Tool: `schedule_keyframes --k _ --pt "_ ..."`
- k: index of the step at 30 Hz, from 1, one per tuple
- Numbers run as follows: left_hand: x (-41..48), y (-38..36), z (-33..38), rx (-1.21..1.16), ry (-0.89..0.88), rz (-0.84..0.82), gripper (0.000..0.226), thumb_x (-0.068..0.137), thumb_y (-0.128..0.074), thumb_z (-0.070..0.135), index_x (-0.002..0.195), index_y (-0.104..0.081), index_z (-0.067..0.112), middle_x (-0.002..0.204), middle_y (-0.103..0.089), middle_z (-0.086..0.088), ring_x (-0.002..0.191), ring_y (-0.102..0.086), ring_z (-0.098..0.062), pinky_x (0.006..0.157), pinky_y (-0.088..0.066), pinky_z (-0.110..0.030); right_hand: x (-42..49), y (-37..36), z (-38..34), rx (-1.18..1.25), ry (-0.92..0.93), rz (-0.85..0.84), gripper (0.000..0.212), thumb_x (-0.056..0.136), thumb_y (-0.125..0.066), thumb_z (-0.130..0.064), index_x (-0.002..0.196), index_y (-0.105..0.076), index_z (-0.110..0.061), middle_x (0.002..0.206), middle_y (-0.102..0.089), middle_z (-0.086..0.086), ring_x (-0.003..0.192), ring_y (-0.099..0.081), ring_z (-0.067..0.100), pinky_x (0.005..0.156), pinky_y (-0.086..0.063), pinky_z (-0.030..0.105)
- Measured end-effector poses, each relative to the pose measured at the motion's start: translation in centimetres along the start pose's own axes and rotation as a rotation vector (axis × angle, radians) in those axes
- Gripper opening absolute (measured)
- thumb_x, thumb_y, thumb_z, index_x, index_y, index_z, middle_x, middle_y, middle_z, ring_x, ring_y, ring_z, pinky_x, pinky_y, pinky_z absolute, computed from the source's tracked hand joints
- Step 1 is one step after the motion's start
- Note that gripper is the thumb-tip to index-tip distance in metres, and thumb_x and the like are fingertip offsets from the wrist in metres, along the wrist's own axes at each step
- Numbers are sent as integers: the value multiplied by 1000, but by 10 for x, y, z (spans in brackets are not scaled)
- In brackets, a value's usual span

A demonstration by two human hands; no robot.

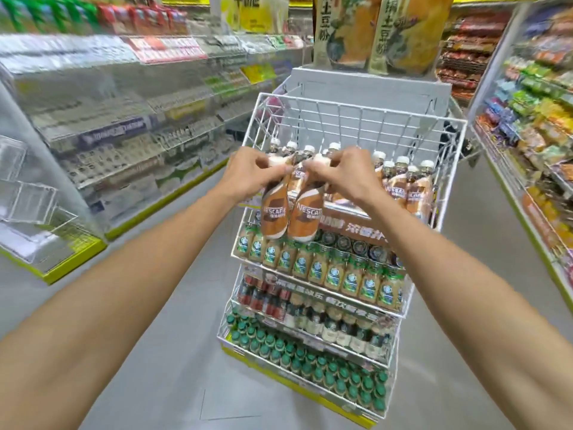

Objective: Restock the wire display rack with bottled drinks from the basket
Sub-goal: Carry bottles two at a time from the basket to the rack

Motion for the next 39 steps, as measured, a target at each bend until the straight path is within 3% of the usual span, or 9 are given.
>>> schedule_keyframes --k 5,11,18,21,25,31,34,37,39 --pt "101 -5 -22 -13 13 -4 85 66 -68 80 78 -70 -4 67 -63 -23 57 -47 -15 57 -35 -31 95 -5 22 -46 -15 79 67 81 -67 -69 67 -77 -4 57 -73 6 61 -74 23 67 -62 44" --pt "174 -19 -45 -35 41 -61 71 77 -74 64 74 -67 -6 70 -66 -26 58 -50 -17 59 -38 -32 163 -22 41 -171 -62 109 75 79 -67 -74 63 -74 -1 58 -71 13 62 -72 29 67 -60 43" --pt "204 -51 -67 -31 2 -233 55 85 -77 50 53 -50 14 49 -46 0 42 -37 -9 40 -27 -20 178 -52 55 -309 -153 -4 75 81 -70 -70 58 -65 1 53 -62 12 54 -58 30 54 -49 41" --pt "216 -58 -76 -32 24 -280 55 82 -78 53 56 -52 12 52 -43 -2 48 -38 -14 47 -29 -26 182 -55 62 -323 -208 -21 68 80 -73 -71 56 -61 -8 51 -58 7 51 -51 23 51 -39 34" --pt "231 -67 -84 -78 37 -293 54 78 -83 49 58 -49 13 55 -41 -3 52 -37 -17 56 -31 -29 183 -60 64 -346 -255 -2 75 77 -74 -72 65 -69 3 58 -68 14 61 -67 32 57 -52 42" --pt "243 -80 -96 -139 77 -373 49 80 -83 46 63 -58 7 56 -41 -3 54 -36 -18 56 -29 -30 192 -68 60 -356 -251 8 68 77 -79 -65 76 -71 3 71 -72 19 77 -69 36 68 -58 46" --pt "249 -83 -102 -148 106 -455 56 81 -80 51 72 -64 -2 61 -40 -7 59 -37 -19 61 -30 -34 193 -73 57 -389 -254 -11 68 77 -76 -68 77 -74 0 70 -74 16 73 -73 32 68 -61 46" --pt "251 -88 -107 -141 106 -466 48 82 -79 52 69 -58 10 60 -37 -4 57 -35 -18 60 -30 -33 191 -75 53 -448 -264 -4 68 80 -73 -69 77 -74 -1 71 -74 14 71 -72 30 67 -61 44" --pt "252 -90 -109 -150 109 -466 49 78 -78 59 78 -67 11 66 -48 -7 61 -42 -18 64 -36 -35 191 -76 53 -472 -262 -2 70 79 -71 -71 74 -73 -1 69 -72 14 70 -70 30 66 -60 42"
Point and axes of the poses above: each hand's wrist, its own x-axis towards the middle knuckle, its own y-axis out of the back of the hand, z = x × y, the point moved 2 cm from there along x, towards the middle knuckle
